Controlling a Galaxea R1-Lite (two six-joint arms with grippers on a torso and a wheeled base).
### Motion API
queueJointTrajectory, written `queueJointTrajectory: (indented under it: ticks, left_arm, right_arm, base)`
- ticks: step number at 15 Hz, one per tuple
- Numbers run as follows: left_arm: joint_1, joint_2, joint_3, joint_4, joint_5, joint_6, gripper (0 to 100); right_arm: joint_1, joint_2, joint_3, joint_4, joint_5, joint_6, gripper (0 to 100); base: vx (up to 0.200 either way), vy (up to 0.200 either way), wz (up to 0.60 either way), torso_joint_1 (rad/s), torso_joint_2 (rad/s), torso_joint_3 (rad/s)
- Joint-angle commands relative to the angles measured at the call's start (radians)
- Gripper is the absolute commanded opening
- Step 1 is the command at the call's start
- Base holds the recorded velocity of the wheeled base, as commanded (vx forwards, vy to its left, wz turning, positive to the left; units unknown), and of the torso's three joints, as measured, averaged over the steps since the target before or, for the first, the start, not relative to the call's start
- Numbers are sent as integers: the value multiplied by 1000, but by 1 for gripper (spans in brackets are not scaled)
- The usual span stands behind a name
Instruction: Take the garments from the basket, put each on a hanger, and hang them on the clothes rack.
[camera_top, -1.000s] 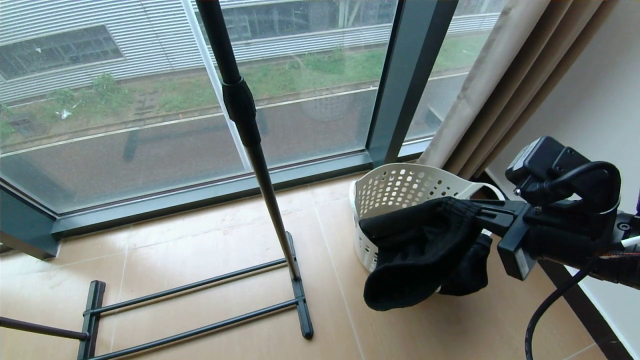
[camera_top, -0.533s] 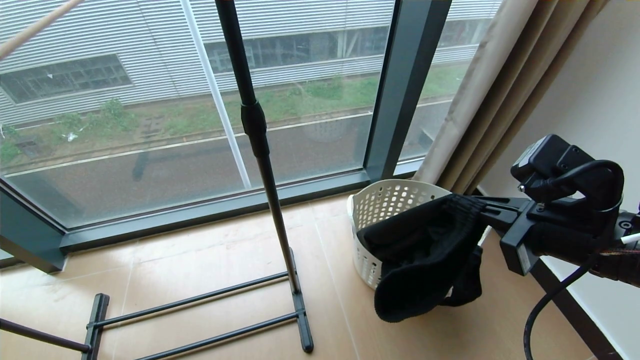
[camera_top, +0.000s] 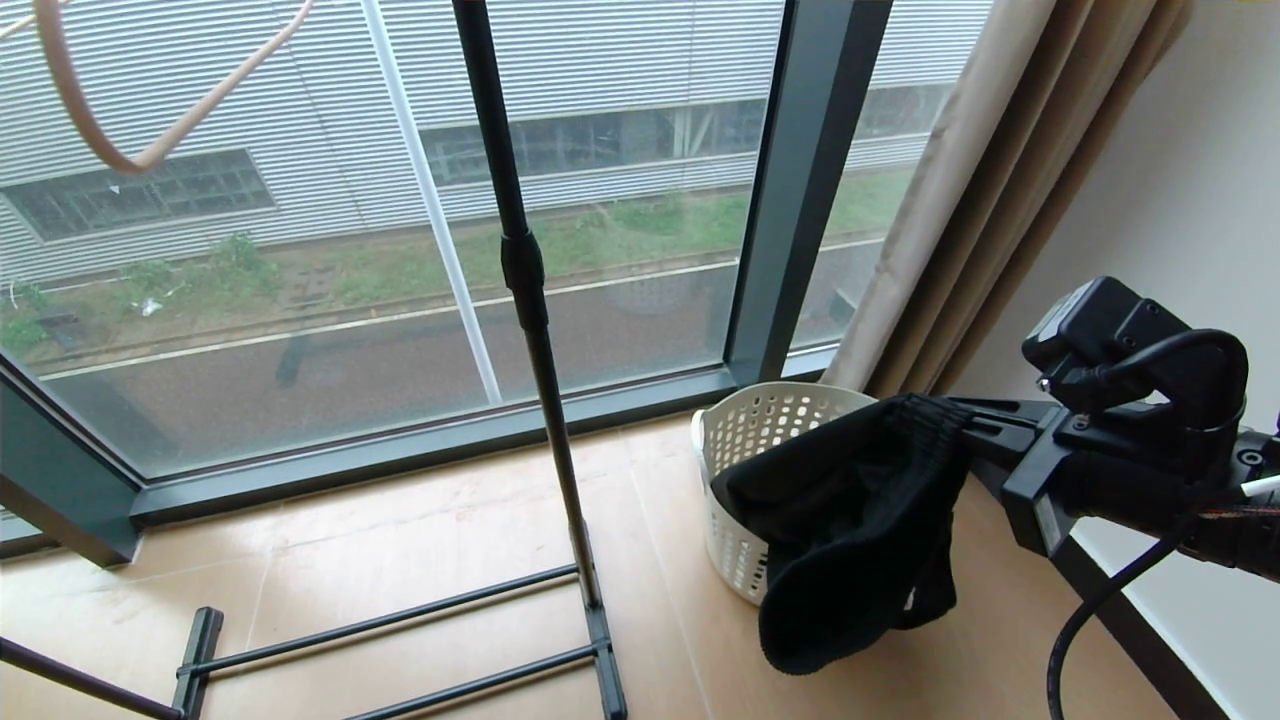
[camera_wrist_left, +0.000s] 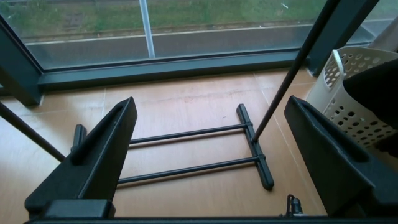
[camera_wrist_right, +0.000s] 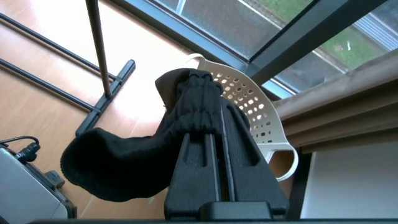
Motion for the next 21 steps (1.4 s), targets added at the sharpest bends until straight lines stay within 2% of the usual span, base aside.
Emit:
queueJointTrajectory:
  ticks: [1,7,17,21]
  left_arm:
    - [0,1,0,0,0,-1,100]
    - [0,1,0,0,0,-1,100]
    - [0,1,0,0,0,-1,100]
    - [0,1,2,-2,2,-1,100]
  right_arm:
    - [0,3,-3,0,1,-1,0]
    - [0,3,-1,0,-1,-1,0]
    - [0,6,1,1,-1,-1,0]
    - [0,14,2,1,-1,-2,0]
  base:
    - [0,0,0,7,-2,198]
    - [0,0,0,98,-257,46]
    - [0,0,0,206,-487,-75]
    - [0,0,0,239,-522,-205]
